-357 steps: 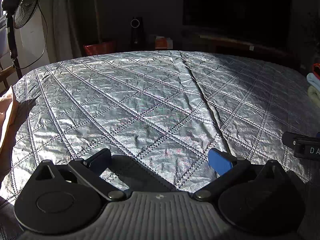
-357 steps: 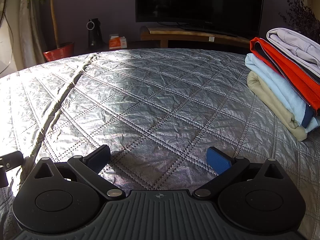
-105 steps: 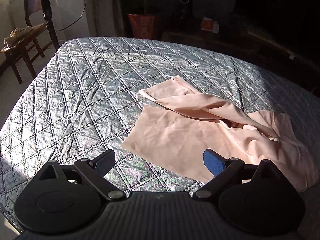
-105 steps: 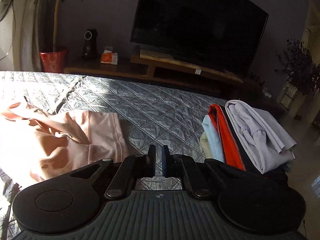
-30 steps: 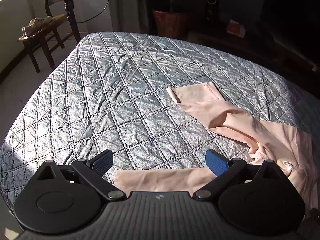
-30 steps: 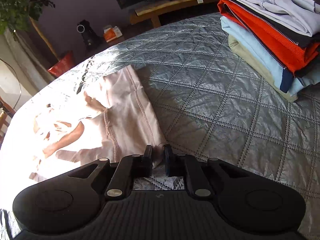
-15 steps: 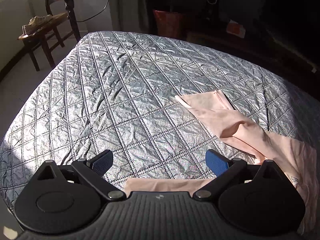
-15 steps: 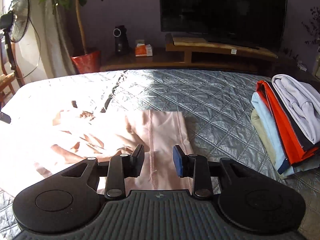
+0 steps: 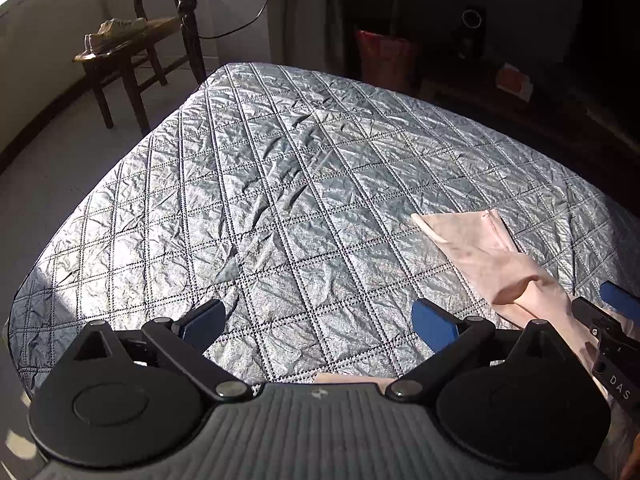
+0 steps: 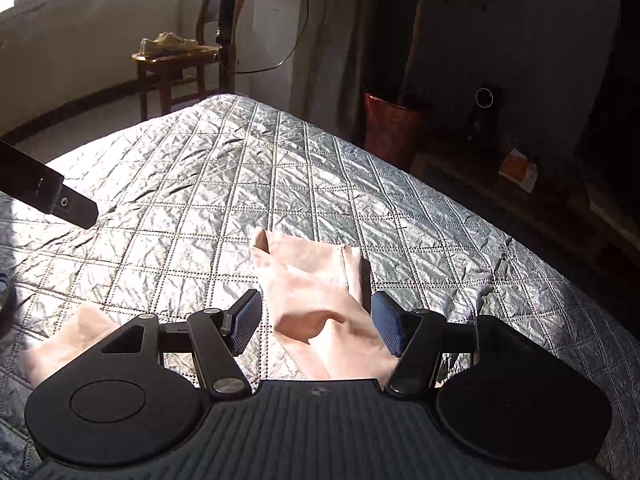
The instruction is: Fold clothes
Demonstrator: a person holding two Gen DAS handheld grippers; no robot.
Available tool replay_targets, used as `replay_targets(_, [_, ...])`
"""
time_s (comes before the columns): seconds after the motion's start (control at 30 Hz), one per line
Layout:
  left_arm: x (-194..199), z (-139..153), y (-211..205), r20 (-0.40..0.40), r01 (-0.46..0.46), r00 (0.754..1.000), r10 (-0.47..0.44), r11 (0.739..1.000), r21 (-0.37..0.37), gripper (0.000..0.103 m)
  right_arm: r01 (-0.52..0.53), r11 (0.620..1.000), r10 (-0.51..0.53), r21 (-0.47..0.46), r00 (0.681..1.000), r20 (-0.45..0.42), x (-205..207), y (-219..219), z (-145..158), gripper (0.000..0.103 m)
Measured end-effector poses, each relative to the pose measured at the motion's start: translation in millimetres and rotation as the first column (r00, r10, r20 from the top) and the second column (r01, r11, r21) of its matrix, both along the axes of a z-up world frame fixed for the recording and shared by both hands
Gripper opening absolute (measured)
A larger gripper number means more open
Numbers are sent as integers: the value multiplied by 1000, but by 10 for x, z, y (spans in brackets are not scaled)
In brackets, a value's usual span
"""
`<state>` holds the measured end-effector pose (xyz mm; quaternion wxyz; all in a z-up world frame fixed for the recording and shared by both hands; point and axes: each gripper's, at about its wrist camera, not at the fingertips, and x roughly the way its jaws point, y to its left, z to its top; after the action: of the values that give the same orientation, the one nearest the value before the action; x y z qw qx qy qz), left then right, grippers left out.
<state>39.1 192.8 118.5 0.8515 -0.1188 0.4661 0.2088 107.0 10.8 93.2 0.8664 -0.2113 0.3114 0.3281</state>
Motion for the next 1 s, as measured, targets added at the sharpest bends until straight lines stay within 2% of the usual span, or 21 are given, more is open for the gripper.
replay_targets(0.1, [-21, -2, 108, 1, -48, 999, 48, 999, -23, 99, -57, 997, 57, -55, 998, -4, 108, 338, -75, 66])
replay_targets(0.23, [-52, -18, 179, -4, -92, 996, 92, 995, -33, 99, -62, 997, 58, -45, 995, -79, 290, 566, -191, 55])
replay_targets(0.33, [-66, -16, 198, -1, -97, 995, 97, 995, -32, 99, -56, 996, 50, -63, 994, -99, 367, 642, -298, 52])
replay_targets(0.4, [-59, -17, 192, -6, -92, 996, 91, 995, -34, 99, -55, 994, 42, -95, 990, -133, 389, 646, -382, 31])
replay_targets(0.43, [-56, -19, 195, -7, -92, 996, 91, 995, -34, 99, -55, 992, 38, -110, 988, -152, 402, 645, -421, 1])
replay_targets(0.53, [-45, -23, 215, -11, -97, 995, 97, 995, -38, 99, -37, 998, 29, -44, 986, -166, 325, 529, -346, 2])
replay_targets(0.63, [-58, -20, 223, -12, -103, 995, 102, 994, -40, 99, -59, 995, 71, 87, 986, -151, 170, 325, -41, 2])
replay_targets(0.73, [-69, -13, 238, -10, -112, 994, 112, 993, -45, 99, -123, 963, 148, 240, 985, -90, -15, 75, 345, 2])
replay_targets(0.8, [-75, -7, 251, -8, -120, 993, 120, 991, -50, 99, -128, 944, 152, 305, 987, -57, -71, -51, 524, 2])
replay_targets(0.83, [-79, -4, 258, -7, -124, 992, 124, 991, -53, 99, -100, 945, 123, 313, 991, -53, -42, -94, 555, 3])
replay_targets(0.87, [-82, -1, 265, -6, -129, 992, 128, 990, -56, 99, -53, 960, 69, 275, 996, -51, 41, -99, 514, 7])
replay_targets(0.93, [-85, 4, 265, -5, -132, 991, 132, 990, -59, 99, 54, 984, -48, 167, 998, -37, 231, -83, 383, 21])
replay_targets(1.0, [-74, -5, 237, -11, -123, 992, 123, 991, -54, 99, 139, 965, -128, 224, 990, -61, 256, -310, 348, 22])
